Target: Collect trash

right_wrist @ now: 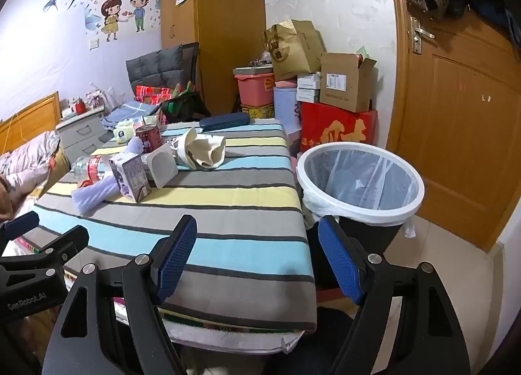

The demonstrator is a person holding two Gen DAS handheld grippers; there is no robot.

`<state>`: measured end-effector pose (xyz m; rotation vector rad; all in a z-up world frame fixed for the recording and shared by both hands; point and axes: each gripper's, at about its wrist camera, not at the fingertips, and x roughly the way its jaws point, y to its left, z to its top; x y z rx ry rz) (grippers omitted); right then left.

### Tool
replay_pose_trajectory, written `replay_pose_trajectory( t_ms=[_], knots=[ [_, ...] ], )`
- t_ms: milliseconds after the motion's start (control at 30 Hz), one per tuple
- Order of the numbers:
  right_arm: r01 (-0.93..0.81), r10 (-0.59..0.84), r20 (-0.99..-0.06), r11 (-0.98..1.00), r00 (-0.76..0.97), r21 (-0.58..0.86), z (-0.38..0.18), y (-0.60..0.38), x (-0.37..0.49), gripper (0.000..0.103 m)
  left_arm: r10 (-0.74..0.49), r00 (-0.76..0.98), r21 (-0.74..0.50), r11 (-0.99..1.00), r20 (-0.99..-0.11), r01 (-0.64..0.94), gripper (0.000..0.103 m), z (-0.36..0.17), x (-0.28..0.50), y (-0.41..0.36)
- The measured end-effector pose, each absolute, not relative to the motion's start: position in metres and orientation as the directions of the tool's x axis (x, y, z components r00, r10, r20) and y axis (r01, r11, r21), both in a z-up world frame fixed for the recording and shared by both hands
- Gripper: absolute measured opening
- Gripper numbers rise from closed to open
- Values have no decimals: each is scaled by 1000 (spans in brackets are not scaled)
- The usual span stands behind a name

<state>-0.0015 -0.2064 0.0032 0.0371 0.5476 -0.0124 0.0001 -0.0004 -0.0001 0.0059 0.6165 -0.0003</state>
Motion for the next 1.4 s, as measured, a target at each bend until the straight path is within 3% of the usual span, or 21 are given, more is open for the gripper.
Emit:
replay_pose_trajectory(
  t_ms=[1400],
  knots=[
    [28, -17, -505, 1000, 863, 14, 7, -204, -5, 79, 6, 820, 8, 1000, -572, -2, 103, 4, -3, 0]
  ],
)
